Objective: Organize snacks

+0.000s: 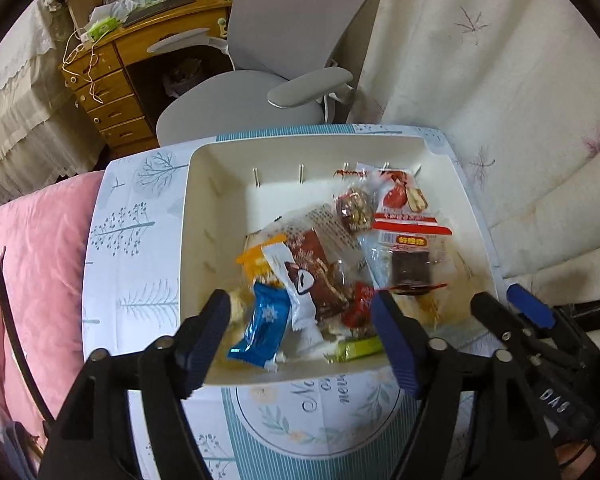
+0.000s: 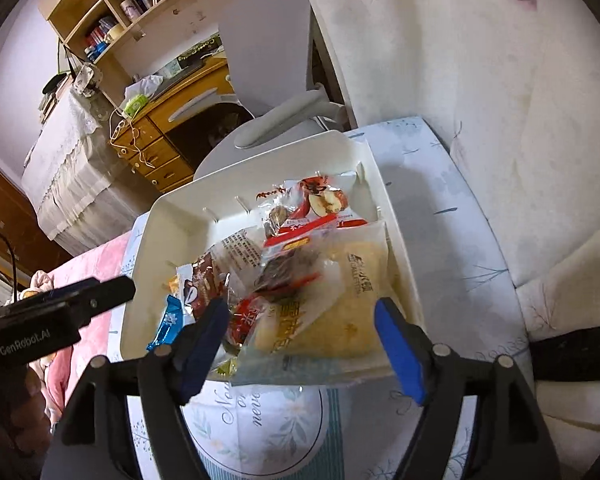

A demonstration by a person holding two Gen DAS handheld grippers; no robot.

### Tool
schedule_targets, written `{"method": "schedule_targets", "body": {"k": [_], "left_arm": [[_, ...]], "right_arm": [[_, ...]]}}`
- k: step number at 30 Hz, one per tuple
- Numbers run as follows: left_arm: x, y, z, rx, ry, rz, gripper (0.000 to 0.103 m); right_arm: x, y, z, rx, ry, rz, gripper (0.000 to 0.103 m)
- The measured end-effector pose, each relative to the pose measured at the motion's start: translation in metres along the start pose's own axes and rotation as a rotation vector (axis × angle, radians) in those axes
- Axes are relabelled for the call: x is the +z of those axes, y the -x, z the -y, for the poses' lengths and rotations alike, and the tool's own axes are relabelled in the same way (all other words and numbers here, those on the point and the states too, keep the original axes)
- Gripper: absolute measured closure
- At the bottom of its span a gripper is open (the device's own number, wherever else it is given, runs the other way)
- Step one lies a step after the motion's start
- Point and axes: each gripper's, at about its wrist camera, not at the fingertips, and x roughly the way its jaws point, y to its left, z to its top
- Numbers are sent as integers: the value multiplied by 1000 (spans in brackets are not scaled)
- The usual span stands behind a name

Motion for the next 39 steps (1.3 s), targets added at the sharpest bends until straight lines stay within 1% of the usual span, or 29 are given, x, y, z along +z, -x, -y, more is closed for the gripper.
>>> {"method": "schedule_targets", "body": {"k": [1,2,4,7,9,10,15,17,19,22,23,26,29,33,37,39], "left_arm": [[-2,2,0,2,-4,3,23],[-6,5,-1,4,-8,10,22],[-15,10,-2,6,-13,10,22],[-28,21,-4,-18,-14,5,22],[-43,35,-7,-33,-19,23,22],[-49,40,-8,-39,-22,28,22],[-101,79,-19,-69,-38,47,22],[-123,94,-25,-74,-39,60,22],[-147,111,-33,-63,-51,72,22],[-186,144,-45,-45,-106,130,20],[-195,153,-48,-40,-116,146,18],[-223,179,-60,-29,-115,177,16],[-240,195,-65,-39,-90,175,16],[-252,212,-60,-44,-32,190,16],[-247,225,-38,-49,-24,237,16],[-240,230,-21,-25,-7,227,15]], "right_arm": [[-1,4,1,2,-7,6,23],[-3,9,2,6,-19,15,20],[-8,18,3,8,-30,30,16],[-18,36,0,-27,-39,41,13],[-29,52,-6,-33,-47,55,10],[-36,60,-10,-35,-45,61,7],[-83,100,-35,-61,-1,76,2],[-108,113,-45,-63,6,79,0],[-136,122,-54,-85,9,65,0],[-170,133,-68,-103,28,35,0],[-186,139,-74,-101,39,26,0],[-218,155,-83,-97,54,2,0],[-238,174,-89,-89,62,13,0],[-242,198,-89,-82,86,55,0],[-225,221,-88,-36,140,101,0],[-212,232,-86,-23,168,96,0]]}}
